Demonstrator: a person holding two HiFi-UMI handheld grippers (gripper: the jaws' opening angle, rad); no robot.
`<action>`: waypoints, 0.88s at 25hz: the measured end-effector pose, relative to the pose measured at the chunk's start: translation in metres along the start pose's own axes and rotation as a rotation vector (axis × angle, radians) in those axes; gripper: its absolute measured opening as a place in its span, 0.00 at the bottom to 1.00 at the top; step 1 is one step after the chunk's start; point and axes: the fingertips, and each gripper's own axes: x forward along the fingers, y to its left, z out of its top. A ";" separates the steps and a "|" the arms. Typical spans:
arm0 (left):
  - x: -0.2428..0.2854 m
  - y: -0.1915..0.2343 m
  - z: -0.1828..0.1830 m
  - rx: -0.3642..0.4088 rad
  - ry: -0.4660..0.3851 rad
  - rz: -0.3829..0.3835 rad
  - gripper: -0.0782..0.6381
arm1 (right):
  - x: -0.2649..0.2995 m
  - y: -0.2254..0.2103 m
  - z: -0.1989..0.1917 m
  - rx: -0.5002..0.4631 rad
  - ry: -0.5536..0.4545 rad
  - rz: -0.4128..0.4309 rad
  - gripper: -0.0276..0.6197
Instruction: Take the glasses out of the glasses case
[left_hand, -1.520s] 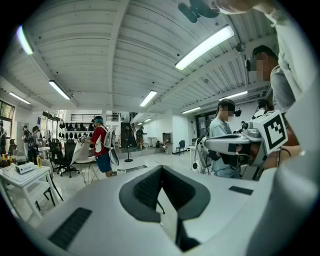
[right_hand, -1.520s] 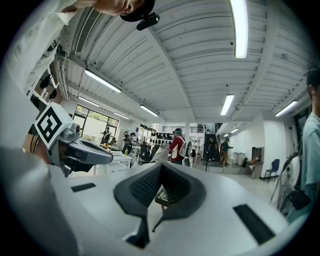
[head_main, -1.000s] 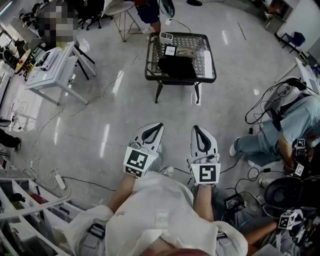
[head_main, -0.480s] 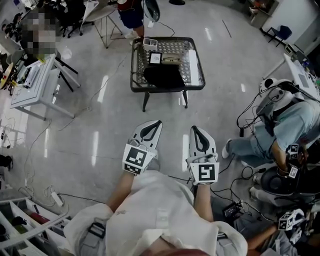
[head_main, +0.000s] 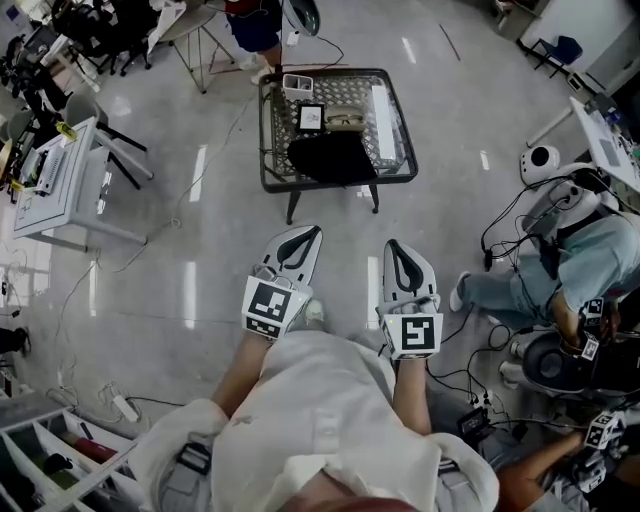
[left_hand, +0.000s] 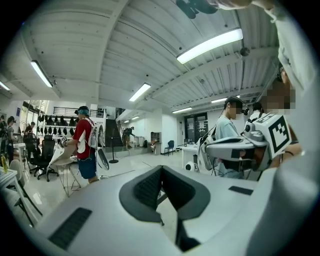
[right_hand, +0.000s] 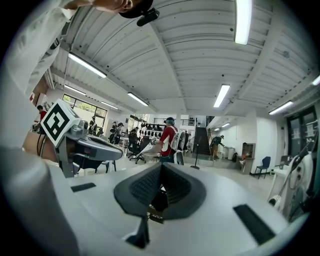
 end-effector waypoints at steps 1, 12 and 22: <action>0.003 0.006 -0.001 -0.005 0.001 0.004 0.13 | 0.006 0.000 -0.001 0.000 0.006 0.001 0.05; 0.037 0.060 -0.023 -0.064 0.057 0.077 0.13 | 0.075 -0.017 -0.014 -0.002 0.054 0.053 0.05; 0.115 0.086 -0.010 -0.040 0.093 0.152 0.13 | 0.150 -0.077 -0.019 0.023 0.011 0.139 0.05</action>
